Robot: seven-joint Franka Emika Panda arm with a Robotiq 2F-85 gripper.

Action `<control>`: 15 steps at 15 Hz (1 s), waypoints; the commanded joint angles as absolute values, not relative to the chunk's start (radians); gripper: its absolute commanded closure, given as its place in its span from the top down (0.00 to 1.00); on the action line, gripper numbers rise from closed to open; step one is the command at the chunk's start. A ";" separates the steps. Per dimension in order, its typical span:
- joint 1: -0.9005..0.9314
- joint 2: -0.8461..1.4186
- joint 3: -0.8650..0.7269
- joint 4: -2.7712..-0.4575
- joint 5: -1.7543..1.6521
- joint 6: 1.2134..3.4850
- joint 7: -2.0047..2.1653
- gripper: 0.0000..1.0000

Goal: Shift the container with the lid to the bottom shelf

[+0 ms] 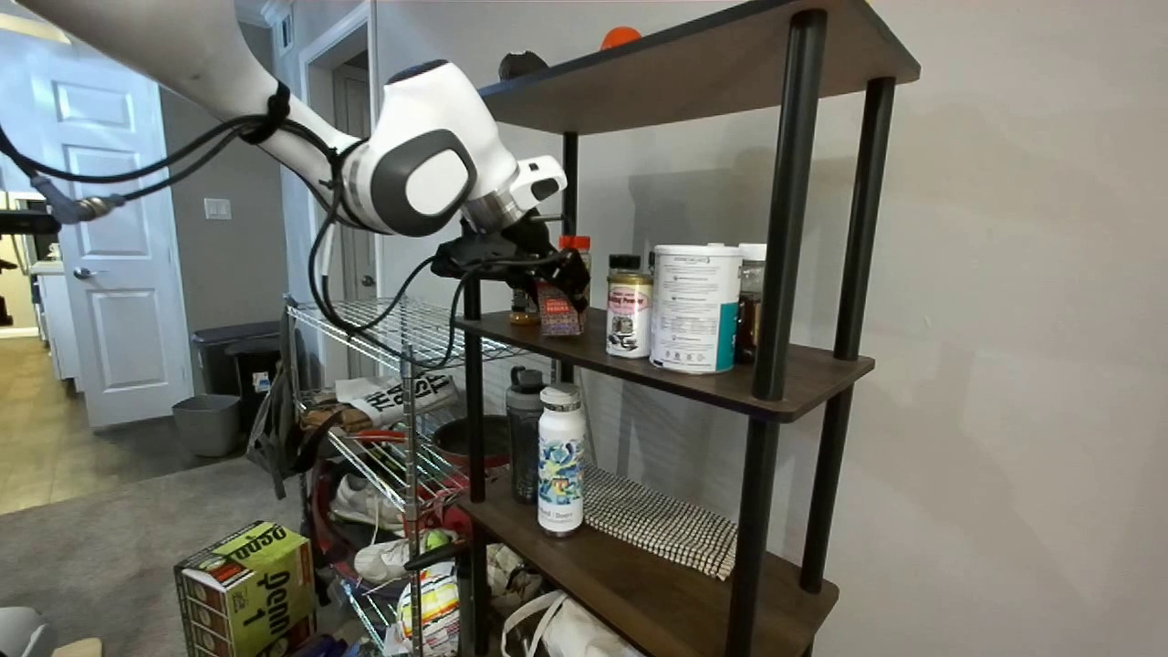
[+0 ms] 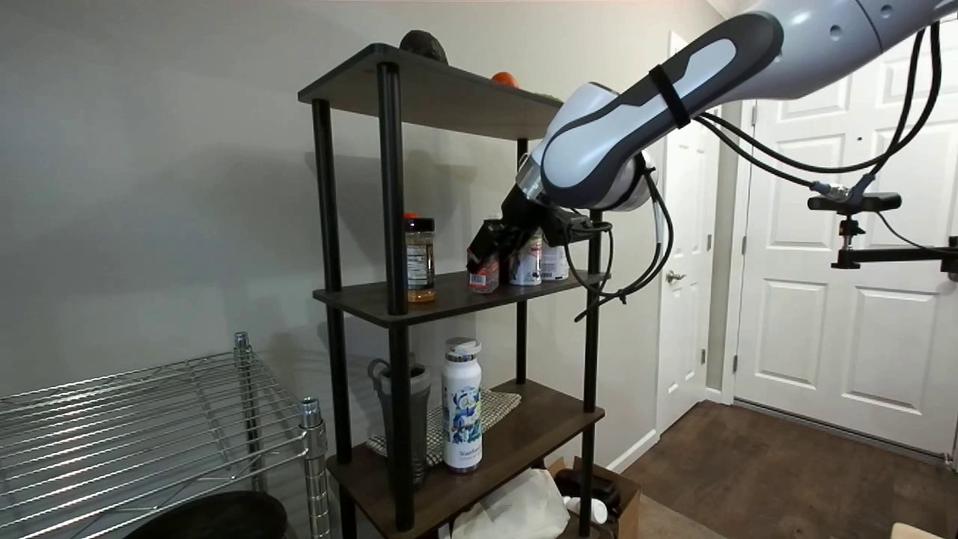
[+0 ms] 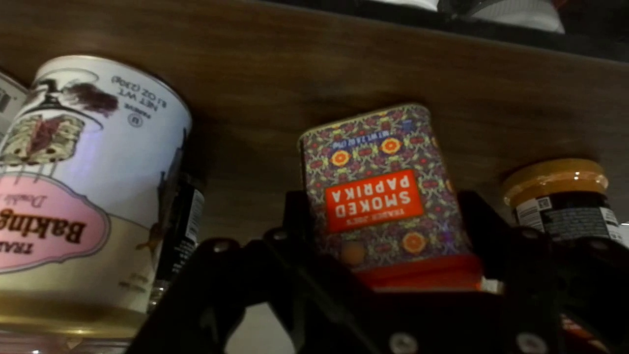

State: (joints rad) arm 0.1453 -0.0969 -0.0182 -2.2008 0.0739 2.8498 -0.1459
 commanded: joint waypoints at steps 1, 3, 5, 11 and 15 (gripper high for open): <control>0.171 -0.110 -0.019 -2.207 0.120 2.857 -0.199 0.52; 0.182 -0.115 -0.020 -2.209 0.117 2.848 -0.201 0.52; 0.187 -0.117 -0.026 -2.208 0.115 2.845 -0.200 0.95; 0.187 -0.139 -0.038 -2.224 0.122 2.845 -0.180 1.00; 0.211 -0.213 -0.039 -2.261 0.200 2.804 -0.193 1.00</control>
